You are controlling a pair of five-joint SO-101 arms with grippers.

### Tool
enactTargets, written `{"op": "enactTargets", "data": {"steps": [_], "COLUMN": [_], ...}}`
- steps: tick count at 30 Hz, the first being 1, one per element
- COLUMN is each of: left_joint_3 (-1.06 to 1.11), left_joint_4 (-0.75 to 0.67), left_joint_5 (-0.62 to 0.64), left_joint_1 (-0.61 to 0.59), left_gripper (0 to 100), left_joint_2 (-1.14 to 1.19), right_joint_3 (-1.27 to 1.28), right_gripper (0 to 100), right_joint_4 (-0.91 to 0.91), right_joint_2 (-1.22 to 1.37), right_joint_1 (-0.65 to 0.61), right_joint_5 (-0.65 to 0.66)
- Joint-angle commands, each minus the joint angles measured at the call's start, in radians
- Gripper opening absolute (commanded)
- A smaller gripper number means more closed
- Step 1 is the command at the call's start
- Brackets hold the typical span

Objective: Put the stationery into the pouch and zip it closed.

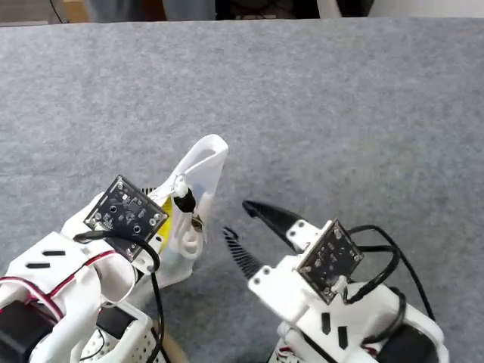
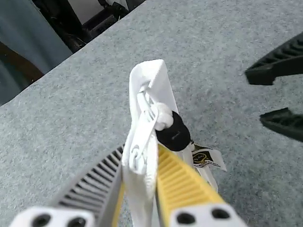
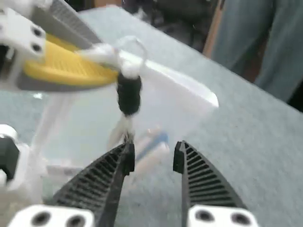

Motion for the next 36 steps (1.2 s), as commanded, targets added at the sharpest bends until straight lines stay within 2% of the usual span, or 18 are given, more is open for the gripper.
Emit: {"op": "enactTargets", "data": {"steps": [1,6,11,20,28,36], "left_joint_3": [0.039,0.041,0.036,0.033,0.031,0.031], "left_joint_4": [0.008,0.008,0.008,0.035,0.052,0.057], "left_joint_5": [0.011,0.011,0.011,0.011,0.012,0.038], "left_joint_1": [-0.002,-0.002,-0.008,-0.002,-0.002,-0.002], "left_gripper": [3,3,3,3,3,3], "left_joint_2": [0.012,0.012,0.012,0.008,0.005,0.002], "right_joint_3": [0.048,0.117,0.125,0.199,0.203,0.226], "right_gripper": [15.3,15.2,15.2,15.4,15.5,15.2], "right_joint_4": [-0.166,-0.272,-0.313,-0.379,-0.42,-0.462], "right_joint_2": [0.001,0.076,0.131,0.13,0.13,0.13], "right_joint_1": [-0.069,-0.141,-0.153,-0.112,-0.02,-0.021], "right_joint_5": [-0.011,-0.012,-0.038,-0.014,-0.014,-0.025]}}
